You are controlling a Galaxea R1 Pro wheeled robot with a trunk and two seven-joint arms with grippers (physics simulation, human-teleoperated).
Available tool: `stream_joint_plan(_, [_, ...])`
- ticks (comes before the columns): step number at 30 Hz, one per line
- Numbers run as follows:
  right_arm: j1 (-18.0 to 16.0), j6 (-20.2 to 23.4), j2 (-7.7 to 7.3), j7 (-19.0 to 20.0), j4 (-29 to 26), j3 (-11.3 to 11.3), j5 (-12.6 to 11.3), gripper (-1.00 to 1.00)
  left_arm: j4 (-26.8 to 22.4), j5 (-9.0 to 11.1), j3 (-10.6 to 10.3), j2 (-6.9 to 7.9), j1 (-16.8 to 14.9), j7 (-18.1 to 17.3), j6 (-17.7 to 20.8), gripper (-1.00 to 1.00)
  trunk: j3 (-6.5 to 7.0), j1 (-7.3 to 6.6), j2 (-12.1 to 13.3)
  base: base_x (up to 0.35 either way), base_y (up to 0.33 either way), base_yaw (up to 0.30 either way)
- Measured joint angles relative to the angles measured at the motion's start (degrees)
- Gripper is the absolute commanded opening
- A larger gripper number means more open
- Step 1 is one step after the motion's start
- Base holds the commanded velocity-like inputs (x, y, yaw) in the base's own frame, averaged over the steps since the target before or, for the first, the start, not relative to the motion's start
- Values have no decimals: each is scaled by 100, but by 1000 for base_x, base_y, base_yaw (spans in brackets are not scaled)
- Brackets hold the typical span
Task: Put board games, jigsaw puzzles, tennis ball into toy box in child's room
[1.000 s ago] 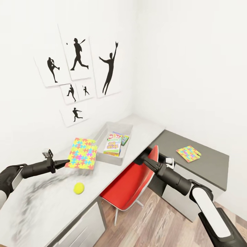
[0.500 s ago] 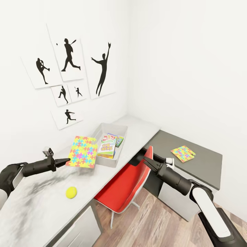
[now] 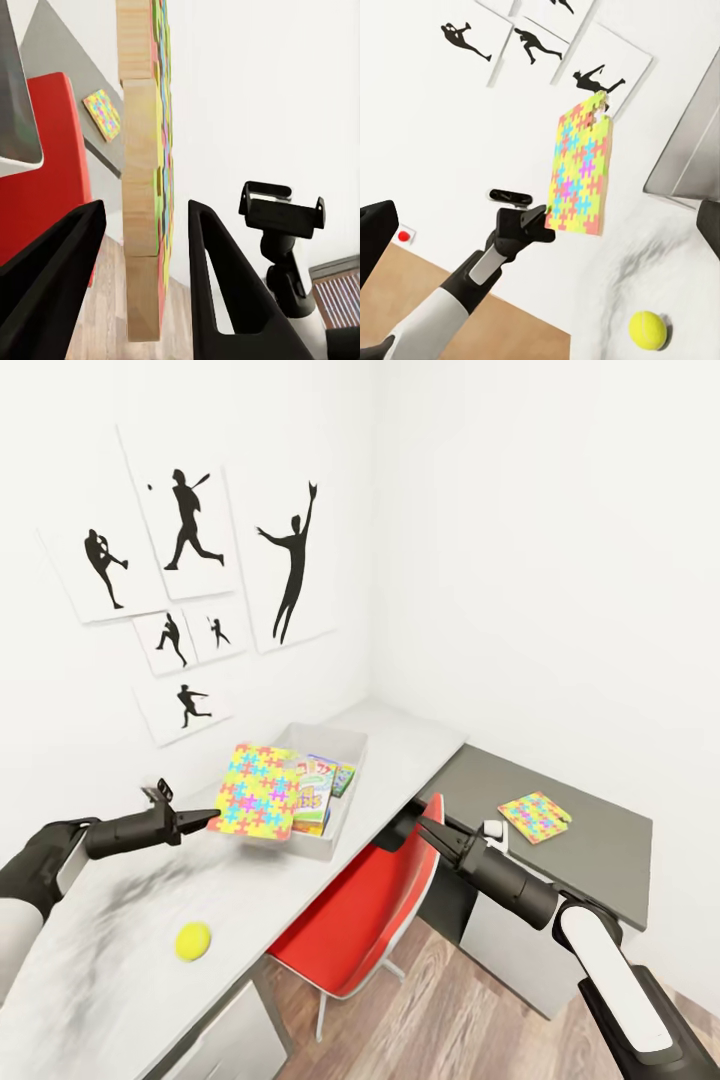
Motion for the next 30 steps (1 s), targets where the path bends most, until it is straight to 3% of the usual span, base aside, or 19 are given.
stream_joint_plan(10, [1, 0, 0, 3, 7, -1, 2, 100, -276, 2, 26, -204, -21, 0, 22, -100, 18, 0, 0, 12, -1, -79])
stream_joint_plan(16, [1, 0, -4, 3, 6, -7, 0, 100, -407, -19, 20, -427, -29, 0, 42, -100, 55, 0, 0, 60, -7, -209])
stream_joint_plan(30, [0, -1, -9, 6, 9, -78, 7, 100, -468, -14, 52, -463, -28, 293, 76, -100, 85, -1, -1, 113, 18, -63])
